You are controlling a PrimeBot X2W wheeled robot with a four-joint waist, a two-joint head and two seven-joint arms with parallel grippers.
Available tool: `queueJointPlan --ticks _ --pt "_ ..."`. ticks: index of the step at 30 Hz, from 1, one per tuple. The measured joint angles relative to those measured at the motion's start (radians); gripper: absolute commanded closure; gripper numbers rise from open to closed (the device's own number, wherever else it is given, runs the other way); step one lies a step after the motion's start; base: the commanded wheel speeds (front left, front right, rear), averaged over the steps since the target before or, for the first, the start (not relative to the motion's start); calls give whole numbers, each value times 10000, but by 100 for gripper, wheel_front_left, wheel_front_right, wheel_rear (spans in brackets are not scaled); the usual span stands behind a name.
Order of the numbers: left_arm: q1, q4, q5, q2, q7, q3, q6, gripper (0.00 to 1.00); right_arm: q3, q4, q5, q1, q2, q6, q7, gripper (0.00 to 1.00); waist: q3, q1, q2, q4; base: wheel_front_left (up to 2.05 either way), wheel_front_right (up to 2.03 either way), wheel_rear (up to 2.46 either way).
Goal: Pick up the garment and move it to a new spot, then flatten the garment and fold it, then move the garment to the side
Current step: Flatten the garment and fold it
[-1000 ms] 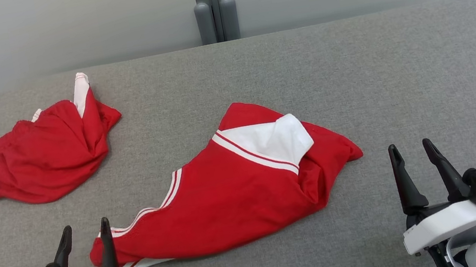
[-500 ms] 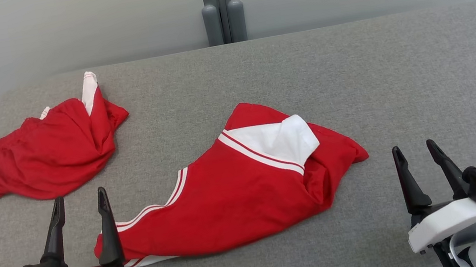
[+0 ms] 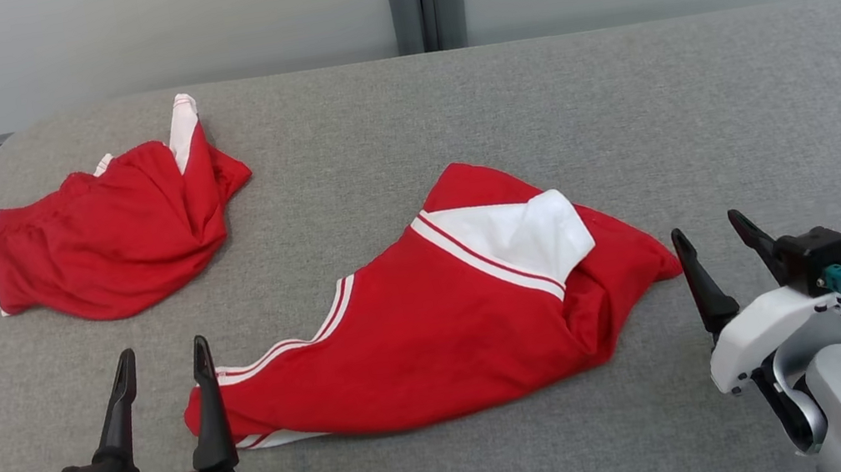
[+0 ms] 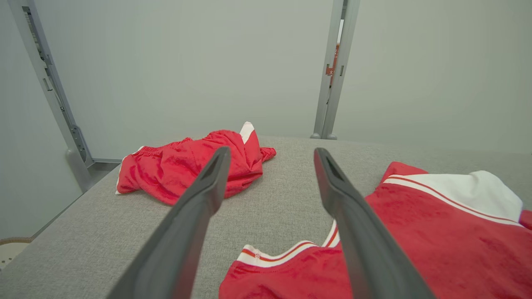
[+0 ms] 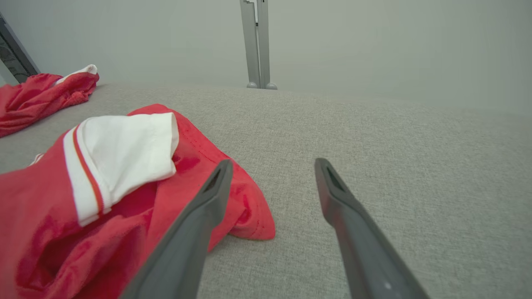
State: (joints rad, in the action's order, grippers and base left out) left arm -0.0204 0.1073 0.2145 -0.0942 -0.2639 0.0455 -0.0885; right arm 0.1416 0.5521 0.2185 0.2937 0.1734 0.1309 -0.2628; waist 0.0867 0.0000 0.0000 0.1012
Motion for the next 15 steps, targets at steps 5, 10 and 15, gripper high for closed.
queueJointPlan --ticks 5,10,15 --pt "-135 142 -169 184 -2 -38 -178 0 242 1394 125 673 159 0 0 0 188 0 0 287 0 0 0" --pt "-271 247 -234 288 -2 -12 -272 0 389 2527 341 1068 209 0 0 0 381 0 0 570 0 0 0" --pt "-336 328 -267 364 -2 0 -345 0 757 3415 700 1280 92 0 -2 82 508 0 0 794 0 0 0"
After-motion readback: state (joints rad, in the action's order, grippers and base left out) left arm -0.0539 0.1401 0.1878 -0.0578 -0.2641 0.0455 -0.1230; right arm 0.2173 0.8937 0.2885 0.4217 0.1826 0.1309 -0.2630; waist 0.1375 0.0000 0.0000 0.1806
